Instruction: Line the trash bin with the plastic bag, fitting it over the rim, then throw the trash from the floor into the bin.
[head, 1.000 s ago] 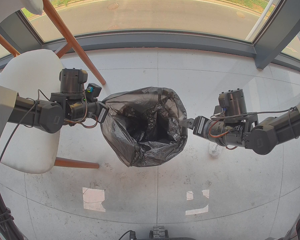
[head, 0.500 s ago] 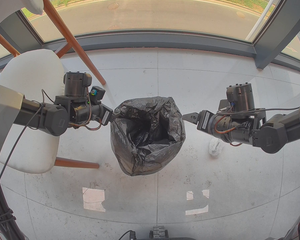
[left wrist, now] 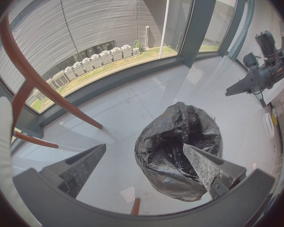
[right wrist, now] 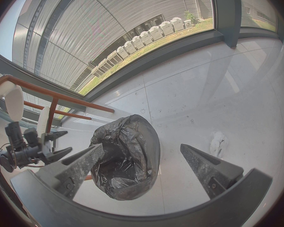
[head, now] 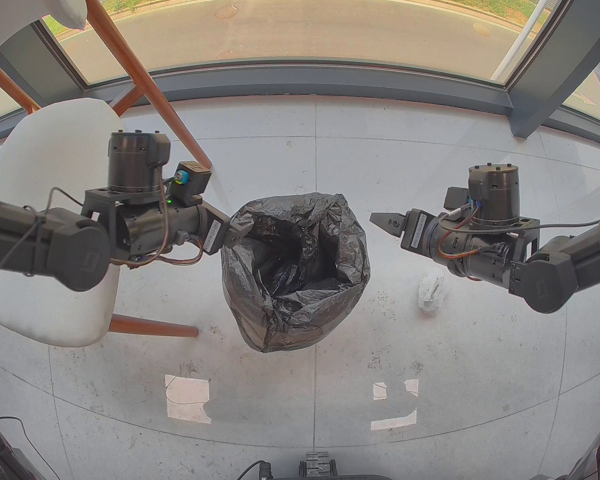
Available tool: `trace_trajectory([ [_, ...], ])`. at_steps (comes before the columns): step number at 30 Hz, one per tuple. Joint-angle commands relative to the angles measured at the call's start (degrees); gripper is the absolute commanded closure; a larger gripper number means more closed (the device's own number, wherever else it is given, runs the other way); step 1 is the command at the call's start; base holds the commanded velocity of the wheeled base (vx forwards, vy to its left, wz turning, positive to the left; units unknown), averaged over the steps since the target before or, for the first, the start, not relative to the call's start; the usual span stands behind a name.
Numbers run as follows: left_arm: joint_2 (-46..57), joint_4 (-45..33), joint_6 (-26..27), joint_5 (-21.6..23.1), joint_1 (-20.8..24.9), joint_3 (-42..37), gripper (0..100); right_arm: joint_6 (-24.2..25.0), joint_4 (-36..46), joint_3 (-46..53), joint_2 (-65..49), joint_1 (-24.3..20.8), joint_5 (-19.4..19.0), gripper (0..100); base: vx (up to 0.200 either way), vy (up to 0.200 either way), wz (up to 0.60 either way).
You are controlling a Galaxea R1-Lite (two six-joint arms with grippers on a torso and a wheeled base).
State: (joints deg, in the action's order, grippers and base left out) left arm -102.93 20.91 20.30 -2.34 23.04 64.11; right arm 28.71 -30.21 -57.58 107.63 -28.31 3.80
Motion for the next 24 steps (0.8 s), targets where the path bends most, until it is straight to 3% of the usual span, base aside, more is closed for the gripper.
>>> trace_trajectory([
  [1, 12.93, 1.15, -0.26, 0.23, 0.43, -9.00, 0, -3.48, -0.29, 6.51, -9.63, 2.47, -0.02, 0, 0.000, 0.000, 0.00],
  [6, 21.01, 1.07, -2.72, -0.30, -0.19, -14.28, 0, -6.47, 0.15, 12.31, -18.42, 5.63, 0.06, 0, 0.000, 0.000, 0.00],
  [14, 42.98, 0.71, -10.89, -2.84, -9.94, -30.10, 0, -10.34, -0.29, 26.37, -37.85, 20.04, -0.55, 0, 0.000, 0.000, 0.00],
  [20, 56.17, 0.54, -13.44, -3.11, -16.62, -39.85, 0, -10.95, 0.41, 34.64, -51.12, 22.24, -0.20, 0, 0.000, 0.000, 0.00],
  [21, 62.50, 0.63, -15.11, -3.02, -19.35, -43.81, 0, -12.54, 0.41, 38.24, -56.21, 24.26, -0.29, 0, 0.000, 0.000, 0.00],
  [24, 68.74, 0.54, -17.31, -3.28, -19.79, -47.94, 0, -12.89, 0.76, 41.58, -62.45, 25.76, -0.38, 0, 0.000, 0.000, 0.00],
])
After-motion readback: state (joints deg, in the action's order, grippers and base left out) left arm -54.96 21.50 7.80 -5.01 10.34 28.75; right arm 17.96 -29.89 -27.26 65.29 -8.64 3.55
